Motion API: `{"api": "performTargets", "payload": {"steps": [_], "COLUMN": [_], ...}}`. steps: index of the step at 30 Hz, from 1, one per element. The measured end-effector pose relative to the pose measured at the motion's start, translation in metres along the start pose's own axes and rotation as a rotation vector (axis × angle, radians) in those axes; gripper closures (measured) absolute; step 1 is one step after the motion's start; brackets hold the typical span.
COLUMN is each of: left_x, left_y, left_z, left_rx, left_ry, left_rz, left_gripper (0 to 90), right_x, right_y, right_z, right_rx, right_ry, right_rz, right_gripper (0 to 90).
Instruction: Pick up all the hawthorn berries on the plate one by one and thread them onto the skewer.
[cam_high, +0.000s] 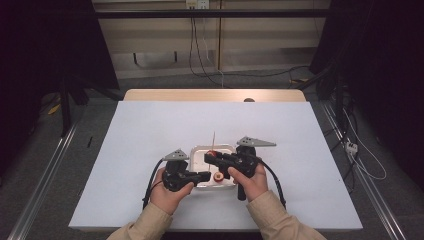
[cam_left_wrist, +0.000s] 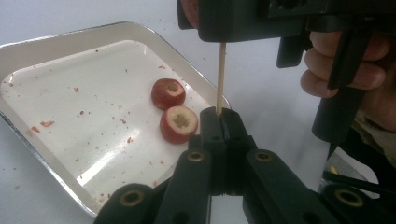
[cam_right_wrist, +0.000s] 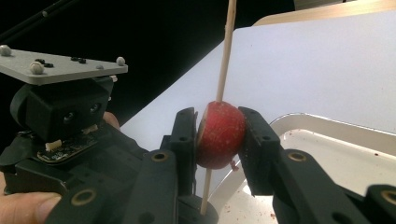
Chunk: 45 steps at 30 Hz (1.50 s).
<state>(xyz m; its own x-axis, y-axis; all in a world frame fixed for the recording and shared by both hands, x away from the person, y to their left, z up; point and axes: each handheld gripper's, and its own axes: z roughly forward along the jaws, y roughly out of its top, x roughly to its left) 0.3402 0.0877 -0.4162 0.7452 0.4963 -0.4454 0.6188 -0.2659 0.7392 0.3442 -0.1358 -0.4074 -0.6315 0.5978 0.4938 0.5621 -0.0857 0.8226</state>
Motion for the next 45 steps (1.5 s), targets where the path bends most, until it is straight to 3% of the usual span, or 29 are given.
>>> {"api": "performTargets", "payload": {"steps": [5,7,10,15,19,23,27,30,35,36,38,40,43,45], "left_x": [0.001,0.001,0.000,0.001,0.001,0.003,0.005,0.005,0.005,0.006,0.009,0.012,0.013,0.015], "left_y": [-0.002,-0.003,-0.003,-0.002,0.002,0.001,0.000,0.000,-0.001,-0.001,-0.003,-0.004,-0.006,-0.006], "left_z": [0.002,0.002,0.003,0.004,0.001,0.001,0.000,-0.001,-0.002,-0.002,-0.004,-0.006,-0.011,-0.013], "left_rx": [0.033,0.037,0.047,0.047,0.017,0.030,0.038,0.039,0.039,0.047,0.042,0.050,0.031,0.026], "left_ry": [0.012,0.010,0.024,0.007,-0.008,-0.001,-0.010,-0.002,0.010,0.021,0.023,0.034,0.044,0.044], "left_rz": [0.004,0.001,0.009,-0.003,-0.021,-0.027,-0.036,-0.039,-0.037,-0.029,-0.042,-0.040,-0.040,-0.034], "left_gripper": [90.0,90.0,90.0,90.0,90.0,90.0,90.0,90.0,90.0,90.0,90.0,90.0,90.0,90.0], "right_x": [-0.003,-0.005,-0.006,-0.003,-0.002,-0.003,-0.003,-0.005,-0.004,-0.004,-0.006,-0.008,-0.015,-0.022], "right_y": [0.003,0.004,0.003,0.002,-0.002,-0.003,-0.006,-0.005,-0.006,-0.006,-0.002,0.003,0.003,-0.002], "right_z": [-0.002,-0.003,-0.003,-0.004,-0.001,0.000,0.003,0.003,0.005,0.004,-0.001,-0.008,-0.013,-0.015], "right_rx": [-0.039,-0.032,-0.023,-0.030,0.034,0.037,0.051,0.047,0.045,0.034,-0.003,-0.026,-0.002,0.025], "right_ry": [-0.003,-0.004,-0.011,-0.001,0.004,0.016,0.008,0.014,0.014,0.005,0.012,-0.010,-0.060,-0.098], "right_rz": [0.038,0.039,0.044,0.031,0.000,0.025,0.004,0.022,0.011,0.007,0.017,0.010,-0.007,-0.024], "right_gripper": [64.5,71.9,72.4,73.0,73.0,73.0,73.0,73.1,71.2,67.1,67.4,62.3,51.1,52.0]}}
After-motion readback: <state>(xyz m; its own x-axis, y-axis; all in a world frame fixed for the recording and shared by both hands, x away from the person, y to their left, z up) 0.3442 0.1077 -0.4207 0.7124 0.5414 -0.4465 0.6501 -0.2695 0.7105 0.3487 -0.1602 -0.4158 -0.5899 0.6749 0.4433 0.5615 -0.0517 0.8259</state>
